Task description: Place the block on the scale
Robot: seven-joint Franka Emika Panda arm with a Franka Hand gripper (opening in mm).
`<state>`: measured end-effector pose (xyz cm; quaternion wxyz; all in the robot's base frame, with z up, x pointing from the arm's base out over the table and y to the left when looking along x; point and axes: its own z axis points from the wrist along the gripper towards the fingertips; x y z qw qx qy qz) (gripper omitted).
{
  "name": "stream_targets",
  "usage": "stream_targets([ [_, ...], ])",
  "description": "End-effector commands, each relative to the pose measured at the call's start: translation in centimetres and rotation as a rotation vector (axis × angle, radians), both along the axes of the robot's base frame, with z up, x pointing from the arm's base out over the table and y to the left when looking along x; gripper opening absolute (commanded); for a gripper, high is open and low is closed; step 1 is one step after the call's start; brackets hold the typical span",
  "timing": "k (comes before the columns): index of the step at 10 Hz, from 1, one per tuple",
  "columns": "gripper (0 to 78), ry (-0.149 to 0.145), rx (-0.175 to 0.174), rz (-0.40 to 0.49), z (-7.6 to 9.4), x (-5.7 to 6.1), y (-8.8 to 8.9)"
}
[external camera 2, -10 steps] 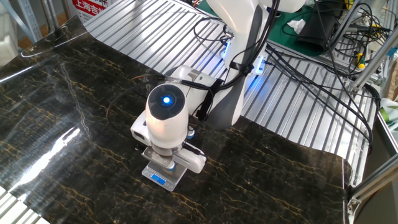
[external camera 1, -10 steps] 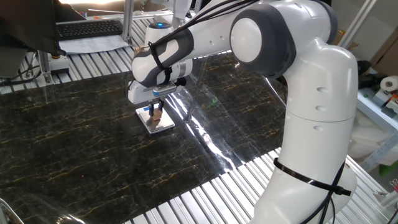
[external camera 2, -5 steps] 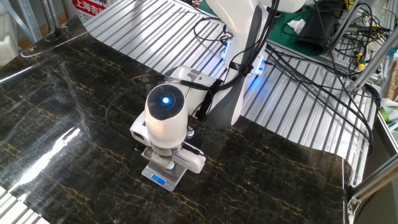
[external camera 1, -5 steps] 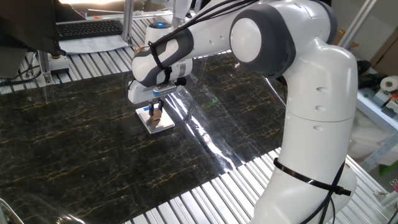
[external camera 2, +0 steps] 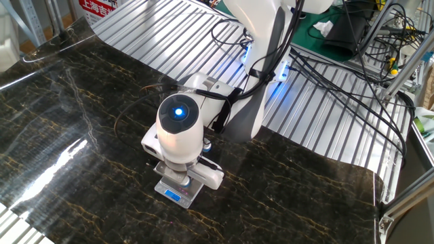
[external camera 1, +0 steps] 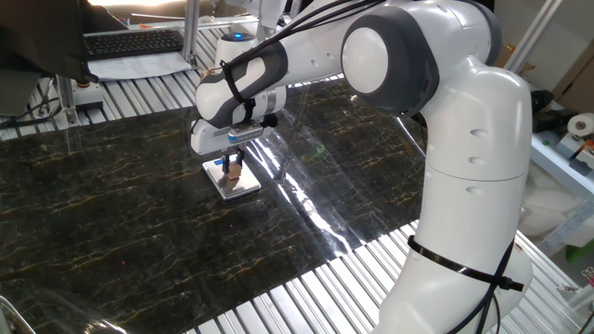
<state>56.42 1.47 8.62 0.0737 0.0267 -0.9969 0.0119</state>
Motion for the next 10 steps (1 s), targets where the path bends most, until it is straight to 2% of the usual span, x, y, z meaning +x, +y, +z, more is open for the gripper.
stream_targets([
  [1,1.2,0.0,0.002,0.0,0.06,0.11,0.0],
  [10,1.2,-0.001,0.013,-0.009,0.08,0.13,-0.01],
])
